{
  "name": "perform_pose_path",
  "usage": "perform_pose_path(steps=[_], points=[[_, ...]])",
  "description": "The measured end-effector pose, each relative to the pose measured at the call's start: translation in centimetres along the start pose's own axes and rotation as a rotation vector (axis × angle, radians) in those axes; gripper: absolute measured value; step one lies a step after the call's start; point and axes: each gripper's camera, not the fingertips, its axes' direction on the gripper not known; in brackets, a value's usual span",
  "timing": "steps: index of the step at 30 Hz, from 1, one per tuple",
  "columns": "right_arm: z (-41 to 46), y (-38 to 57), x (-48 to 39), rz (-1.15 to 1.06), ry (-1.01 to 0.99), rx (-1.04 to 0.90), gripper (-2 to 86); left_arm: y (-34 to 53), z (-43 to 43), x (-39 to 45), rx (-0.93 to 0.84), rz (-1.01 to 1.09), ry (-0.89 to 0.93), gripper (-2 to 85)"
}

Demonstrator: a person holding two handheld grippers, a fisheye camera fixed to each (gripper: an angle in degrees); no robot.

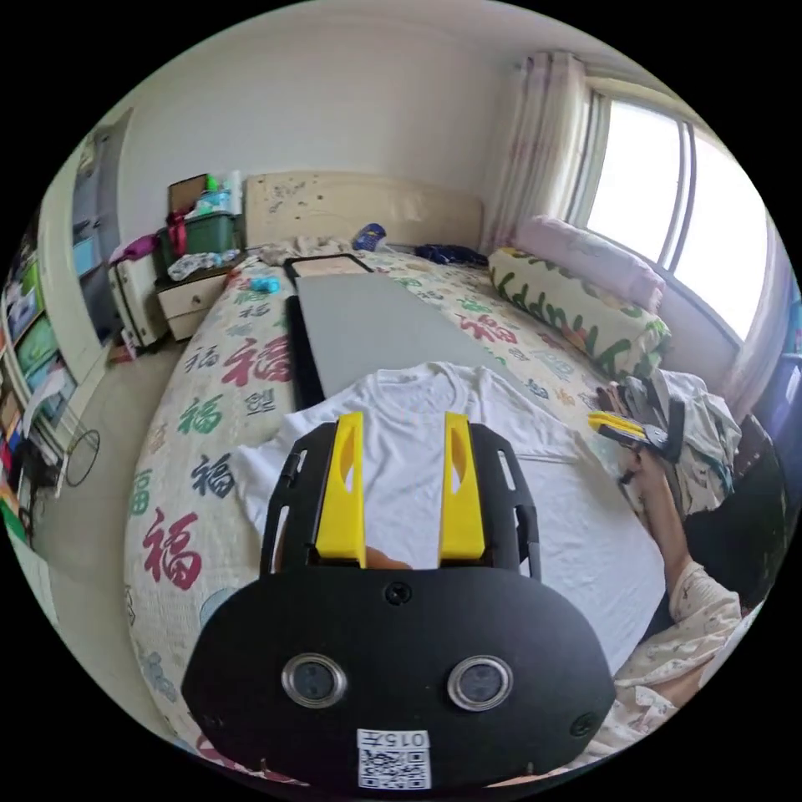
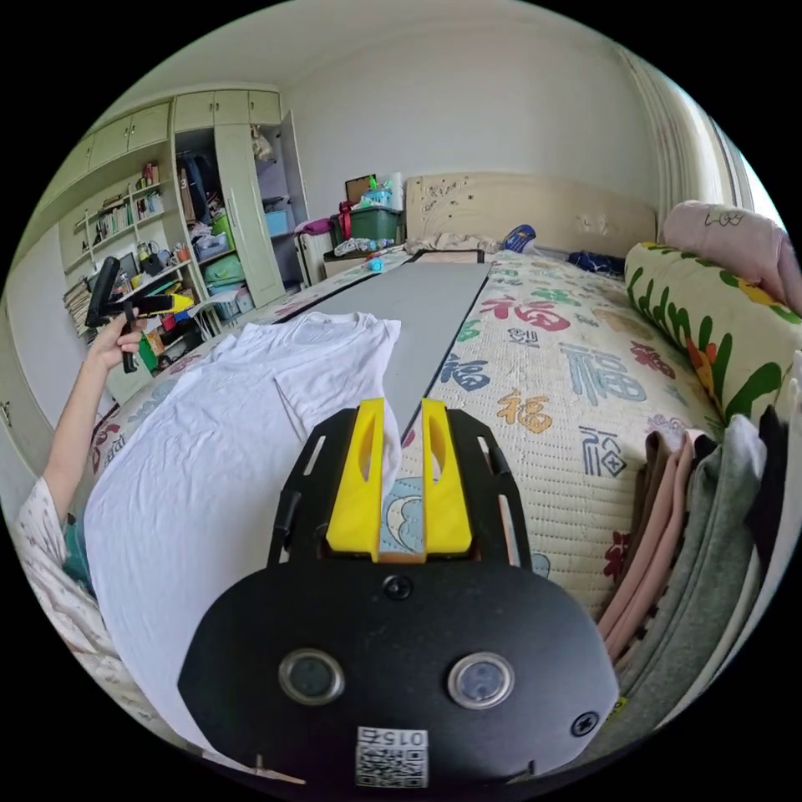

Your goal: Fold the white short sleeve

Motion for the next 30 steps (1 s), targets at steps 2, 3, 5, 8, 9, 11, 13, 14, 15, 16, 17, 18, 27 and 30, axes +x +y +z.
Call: perform_pose_path(steps=[2, 3, 5, 8, 9, 11, 13, 14, 15, 16, 17, 18, 27, 30], points=[[-1.5, 0.7, -1.3, -0.023, 0.019, 0.069, 6.7, 5.6, 1.0, -7.4, -0.026, -0.128, -0.051, 14.3], [-2.0, 0.7, -2.5, -0.038, 0.01, 0.094, 6.7, 9.2, 2.2, -11.7, -0.057, -0.202, -0.051, 15.2], [-1.7, 0.2, -4.7, -0.066, -0.015, 0.093, 6.8, 14.4, 3.7, -16.4, -0.045, -0.294, -0.001, 16.7], [1.3, -2.2, -10.1, -0.116, -0.065, 0.037, 7.5, 19.7, 6.0, -19.0, -0.044, -0.275, 0.056, 16.8], [3.2, -3.2, -12.8, -0.149, -0.094, 0.025, 7.6, 20.4, 7.1, -18.9, -0.109, -0.23, 0.106, 17.2], [7.1, -4.6, -17.4, -0.199, -0.154, 0.016, 7.5, 21.8, 8.0, -18.0, -0.144, -0.171, 0.134, 18.0], [12.3, -5.6, -22.4, -0.266, -0.234, -0.017, 7.3, 23.5, 9.2, -17.4, -0.178, -0.134, 0.111, 18.1], [16.6, -6.1, -26.1, -0.316, -0.287, -0.065, 7.1, 24.4, 10.1, -17.2, -0.202, -0.118, 0.109, 17.9], [21.5, -6.4, -29.8, -0.359, -0.328, -0.132, 7.3, 25.2, 10.4, -17.1, -0.201, -0.114, 0.106, 17.8], [24.0, -6.5, -31.6, -0.37, -0.343, -0.171, 7.4, 25.6, 10.5, -17.1, -0.201, -0.111, 0.107, 17.7], [29.0, -6.6, -35.1, -0.386, -0.373, -0.253, 7.8, 26.3, 10.8, -17.2, -0.204, -0.106, 0.115, 17.5], [33.4, -6.6, -38.6, -0.4, -0.404, -0.318, 8.2, 27.1, 11.1, -17.4, -0.199, -0.113, 0.127, 17.2], [54.3, -5.9, -49.8, -0.376, -0.19, -0.441, 11.1, 29.8, 12.7, -18.7, -0.199, -0.152, 0.2, 14.5], [58.8, -4.5, -48.5, -0.331, -0.155, -0.512, 8.9, 29.6, 13.1, -18.0, -0.209, -0.137, 0.188, 13.8]])
